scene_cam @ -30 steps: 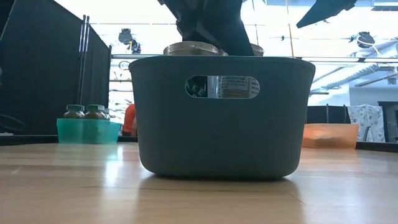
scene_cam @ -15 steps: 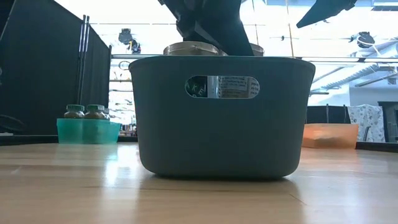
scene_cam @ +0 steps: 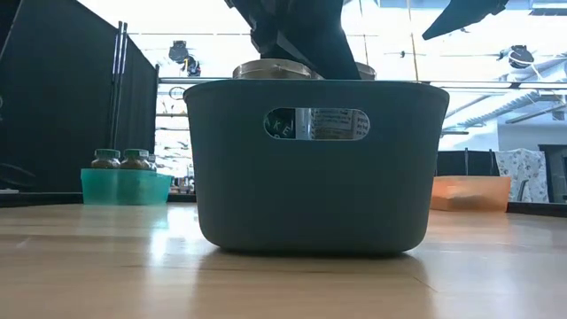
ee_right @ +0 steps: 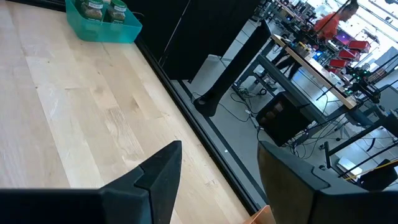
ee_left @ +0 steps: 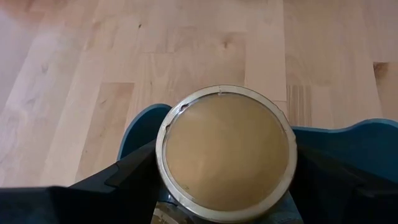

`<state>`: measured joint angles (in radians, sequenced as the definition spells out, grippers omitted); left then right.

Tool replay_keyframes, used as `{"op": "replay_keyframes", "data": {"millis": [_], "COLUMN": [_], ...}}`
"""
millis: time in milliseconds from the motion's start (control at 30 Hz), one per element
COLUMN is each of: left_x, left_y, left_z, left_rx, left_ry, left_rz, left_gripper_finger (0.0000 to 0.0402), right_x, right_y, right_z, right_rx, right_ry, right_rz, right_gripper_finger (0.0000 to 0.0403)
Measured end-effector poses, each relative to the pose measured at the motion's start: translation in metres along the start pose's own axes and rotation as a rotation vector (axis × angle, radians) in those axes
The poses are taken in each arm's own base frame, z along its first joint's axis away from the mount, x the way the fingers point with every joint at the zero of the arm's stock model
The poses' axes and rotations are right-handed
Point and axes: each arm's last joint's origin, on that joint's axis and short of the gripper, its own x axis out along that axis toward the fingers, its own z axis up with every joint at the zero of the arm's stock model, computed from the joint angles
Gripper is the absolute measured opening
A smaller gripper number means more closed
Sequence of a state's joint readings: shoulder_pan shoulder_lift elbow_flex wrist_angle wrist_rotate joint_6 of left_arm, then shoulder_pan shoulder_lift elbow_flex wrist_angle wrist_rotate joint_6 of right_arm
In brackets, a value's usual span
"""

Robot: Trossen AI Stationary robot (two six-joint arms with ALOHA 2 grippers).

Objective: Sort spices by type
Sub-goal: Put the gold seasoning bottle into the blue bin

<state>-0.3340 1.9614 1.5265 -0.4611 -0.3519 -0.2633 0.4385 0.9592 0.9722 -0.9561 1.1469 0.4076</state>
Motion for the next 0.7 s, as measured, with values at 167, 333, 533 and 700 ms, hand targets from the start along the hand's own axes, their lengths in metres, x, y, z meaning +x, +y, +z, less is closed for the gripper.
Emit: {"op": "replay_keyframes", "data": {"millis": [167, 333, 533, 700], "left_x": [-0.0001, 0.0001, 0.0001, -0.0003], "left_y": [-0.0002, -0.0006, -0.0006, -0.0004], "left_z": [0.0001, -0.0001, -0.0002, 0.0002], "left_rx": [0.007, 0.011, 0.019, 0.015], "left_ry": [0.001, 0.004, 0.005, 0.002], "left_rz": [-0.006, -0.02, -0.022, -0.022], "left_gripper_finger": [0.0296, 0.0296, 0.0316, 0.033], "right_x": [0.0, 0.0, 0.0, 0.0], "right_y": [0.0, 0.0, 0.0, 0.0], "right_z": [0.0, 0.0, 0.0001, 0.0001], "right_rx": [0.0, 0.0, 0.0, 0.0], "right_ry": [0.0, 0.0, 0.0, 0.0], "right_rz": [0.0, 0.0, 0.0, 0.0], "right_gripper_finger": [0.0194, 0.0194, 0.0194, 0.0194]}}
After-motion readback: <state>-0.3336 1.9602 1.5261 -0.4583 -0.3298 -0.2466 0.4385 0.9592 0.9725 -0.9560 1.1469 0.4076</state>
